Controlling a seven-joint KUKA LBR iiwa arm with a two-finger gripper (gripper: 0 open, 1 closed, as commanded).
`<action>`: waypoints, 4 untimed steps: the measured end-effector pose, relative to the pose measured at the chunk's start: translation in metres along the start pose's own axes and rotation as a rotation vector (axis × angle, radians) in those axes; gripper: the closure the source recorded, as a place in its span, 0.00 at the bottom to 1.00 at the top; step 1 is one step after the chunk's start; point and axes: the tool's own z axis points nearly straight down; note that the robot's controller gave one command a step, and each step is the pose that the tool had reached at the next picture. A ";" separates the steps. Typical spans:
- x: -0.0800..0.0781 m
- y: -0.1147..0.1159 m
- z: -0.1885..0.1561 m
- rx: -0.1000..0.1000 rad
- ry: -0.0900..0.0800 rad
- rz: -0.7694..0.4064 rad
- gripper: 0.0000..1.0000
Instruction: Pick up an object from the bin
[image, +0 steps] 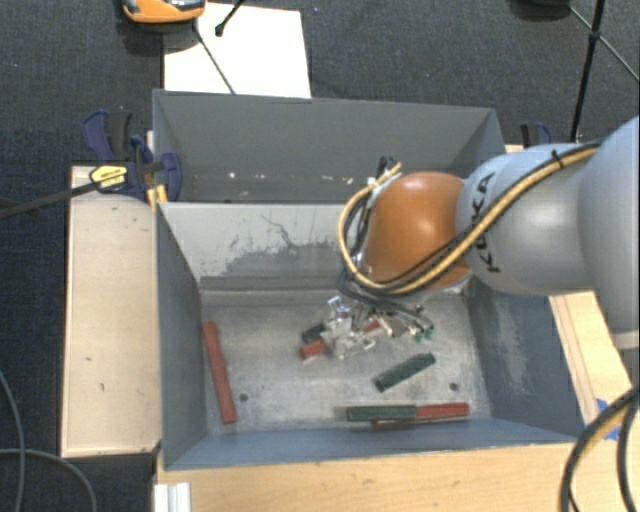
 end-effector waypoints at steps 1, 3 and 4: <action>0.003 -0.001 0.002 0.000 0.007 0.005 0.00; -0.002 0.000 -0.003 0.001 -0.008 0.009 1.00; 0.010 0.007 -0.132 -0.002 0.012 0.052 1.00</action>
Offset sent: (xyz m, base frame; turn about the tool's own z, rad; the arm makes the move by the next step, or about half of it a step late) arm 0.0000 0.0000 0.0000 0.0000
